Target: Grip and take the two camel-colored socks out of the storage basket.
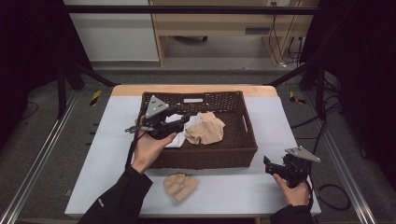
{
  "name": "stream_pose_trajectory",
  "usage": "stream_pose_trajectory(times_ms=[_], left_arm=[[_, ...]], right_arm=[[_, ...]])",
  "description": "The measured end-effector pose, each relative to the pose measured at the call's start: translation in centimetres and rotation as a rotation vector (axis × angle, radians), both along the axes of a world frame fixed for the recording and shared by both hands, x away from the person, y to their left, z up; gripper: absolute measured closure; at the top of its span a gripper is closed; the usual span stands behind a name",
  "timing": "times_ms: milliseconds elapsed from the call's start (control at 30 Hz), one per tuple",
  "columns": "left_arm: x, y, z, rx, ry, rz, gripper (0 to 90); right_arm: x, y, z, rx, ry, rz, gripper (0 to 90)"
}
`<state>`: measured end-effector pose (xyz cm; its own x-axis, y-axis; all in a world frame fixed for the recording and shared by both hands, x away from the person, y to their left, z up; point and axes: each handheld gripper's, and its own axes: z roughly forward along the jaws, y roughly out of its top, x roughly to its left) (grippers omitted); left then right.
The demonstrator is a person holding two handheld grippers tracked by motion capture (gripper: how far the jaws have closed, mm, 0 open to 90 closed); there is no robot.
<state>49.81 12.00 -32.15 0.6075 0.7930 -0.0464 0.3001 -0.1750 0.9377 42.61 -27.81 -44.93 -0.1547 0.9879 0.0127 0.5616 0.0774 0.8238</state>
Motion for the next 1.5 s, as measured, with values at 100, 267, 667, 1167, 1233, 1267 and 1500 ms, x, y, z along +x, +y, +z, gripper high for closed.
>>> stream_pose_trajectory(times_ms=[100,267,667,1167,1233,1267,1500], left_arm=[[0.9,-0.7,0.0,0.007,-0.007,0.007,45.5],[2.5,-2.0,-0.2,-0.008,-0.007,0.018,45.0],[6.2,-5.0,-2.6,0.053,0.004,0.062,43.7],[9.4,-6.0,-7.8,0.198,0.115,0.050,39.4],[9.6,-5.7,-8.4,0.221,0.136,0.041,39.6],[9.8,-5.6,-8.7,0.228,0.147,0.037,39.6],[10.5,-4.3,-10.6,0.277,0.240,0.034,39.1]], right_arm=[[0.0,0.0,0.0,-0.001,-0.005,0.001,5.8],[0.0,0.0,0.0,0.005,0.001,-0.003,5.8],[0.1,0.1,0.0,-0.009,-0.004,0.002,5.9],[0.1,0.2,-0.1,-0.006,0.004,0.006,6.1],[0.1,0.3,-0.1,-0.012,0.004,0.010,6.2],[0.1,0.3,-0.1,-0.012,0.004,0.010,6.2],[0.1,0.4,-0.2,-0.011,0.005,0.013,6.2]])
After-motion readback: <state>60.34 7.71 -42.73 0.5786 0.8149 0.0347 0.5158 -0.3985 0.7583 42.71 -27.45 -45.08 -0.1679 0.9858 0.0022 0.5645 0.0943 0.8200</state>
